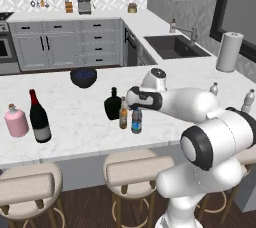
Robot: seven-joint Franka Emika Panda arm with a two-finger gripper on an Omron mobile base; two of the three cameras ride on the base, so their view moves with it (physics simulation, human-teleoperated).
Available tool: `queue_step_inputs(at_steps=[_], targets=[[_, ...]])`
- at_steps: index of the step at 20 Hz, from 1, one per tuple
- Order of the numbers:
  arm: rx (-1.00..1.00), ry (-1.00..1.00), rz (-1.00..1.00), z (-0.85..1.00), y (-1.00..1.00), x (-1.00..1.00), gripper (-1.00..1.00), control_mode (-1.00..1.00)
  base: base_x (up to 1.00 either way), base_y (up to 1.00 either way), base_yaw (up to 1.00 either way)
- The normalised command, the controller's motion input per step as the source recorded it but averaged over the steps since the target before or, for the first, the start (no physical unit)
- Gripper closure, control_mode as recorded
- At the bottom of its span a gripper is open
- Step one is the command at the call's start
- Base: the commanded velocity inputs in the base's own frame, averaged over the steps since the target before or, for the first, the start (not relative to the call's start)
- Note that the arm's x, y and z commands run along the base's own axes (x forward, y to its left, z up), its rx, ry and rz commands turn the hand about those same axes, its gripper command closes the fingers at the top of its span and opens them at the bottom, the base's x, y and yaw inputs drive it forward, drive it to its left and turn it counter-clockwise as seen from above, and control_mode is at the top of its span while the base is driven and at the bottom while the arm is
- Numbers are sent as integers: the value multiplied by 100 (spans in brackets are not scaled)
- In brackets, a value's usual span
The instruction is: Move the plastic bottles in the middle to the plastics group, and the glass bottles in the middle to the glass group.
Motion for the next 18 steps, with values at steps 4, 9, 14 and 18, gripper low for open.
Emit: queue_step_inputs(at_steps=[4, 9, 14, 18], targets=[[0, 5, 0, -17, 14, 13, -100, -100, 0, 0, 0], [0, 0, 0, -18, 0, 0, -100, -100, 0, 0, 0], [0, 0, 0, -14, 0, 0, -100, -100, 0, 0, 0], [0, 0, 0, -7, 0, 0, -100, -100, 0, 0, 0]])
